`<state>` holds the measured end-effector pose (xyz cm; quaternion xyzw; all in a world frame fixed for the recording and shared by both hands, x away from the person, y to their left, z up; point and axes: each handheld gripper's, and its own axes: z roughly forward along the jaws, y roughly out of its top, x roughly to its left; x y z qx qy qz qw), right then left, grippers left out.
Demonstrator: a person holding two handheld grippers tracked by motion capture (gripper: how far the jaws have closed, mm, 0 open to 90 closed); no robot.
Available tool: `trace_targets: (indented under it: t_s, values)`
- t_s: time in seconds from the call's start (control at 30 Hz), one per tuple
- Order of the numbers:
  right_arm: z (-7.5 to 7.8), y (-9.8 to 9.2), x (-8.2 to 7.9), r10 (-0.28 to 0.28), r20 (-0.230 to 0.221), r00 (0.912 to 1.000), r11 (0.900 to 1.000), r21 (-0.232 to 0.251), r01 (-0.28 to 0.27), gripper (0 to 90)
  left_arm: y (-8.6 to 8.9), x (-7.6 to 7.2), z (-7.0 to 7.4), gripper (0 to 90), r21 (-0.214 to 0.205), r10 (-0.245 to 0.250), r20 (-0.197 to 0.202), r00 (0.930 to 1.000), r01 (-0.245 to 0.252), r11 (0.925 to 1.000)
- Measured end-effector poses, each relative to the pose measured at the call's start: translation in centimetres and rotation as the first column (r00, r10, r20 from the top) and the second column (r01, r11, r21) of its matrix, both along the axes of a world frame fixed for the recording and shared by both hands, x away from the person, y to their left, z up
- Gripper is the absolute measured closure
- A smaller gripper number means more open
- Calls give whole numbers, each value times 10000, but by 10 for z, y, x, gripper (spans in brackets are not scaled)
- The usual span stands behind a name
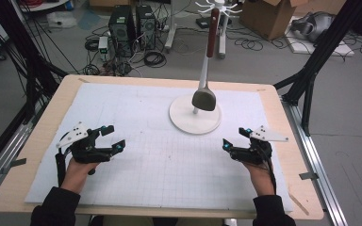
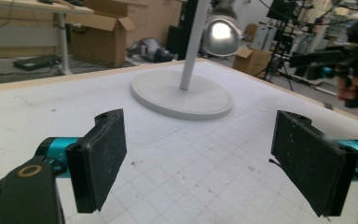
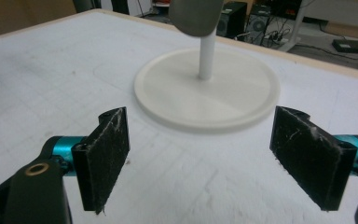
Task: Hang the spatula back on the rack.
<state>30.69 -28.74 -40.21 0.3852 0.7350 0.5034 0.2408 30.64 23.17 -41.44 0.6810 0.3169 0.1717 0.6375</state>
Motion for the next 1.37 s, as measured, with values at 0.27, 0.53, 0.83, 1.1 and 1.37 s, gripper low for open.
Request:
trace_targets:
  t_s: [0.27, 0.53, 0.83, 1.1, 1.37]
  values:
    - [-24, -16, -22, -171, 23, 9999, 9996, -202, 172, 169, 1, 0, -4, 183, 163, 236, -32, 9997, -235, 9996]
    - [-29, -19, -29, -248, 78, 9997, 9995, -188, 250, 167, 3, -4, -9, 184, 203, 245, -109, 9996, -243, 9995]
    - [-31, -15, -29, -353, 17, 9994, 9994, -59, 353, 166, 0, -6, -13, 186, 242, 193, -231, 9995, -188, 9995]
    - [-32, -12, -28, -284, 39, 9996, 9996, 31, 284, 166, 0, -5, -14, 187, 281, 181, -296, 9994, -173, 9995]
    - [-34, -11, -28, -218, 64, 9997, 9997, -98, 218, 166, 0, -4, -15, 188, 317, 158, -329, 9993, -148, 9994]
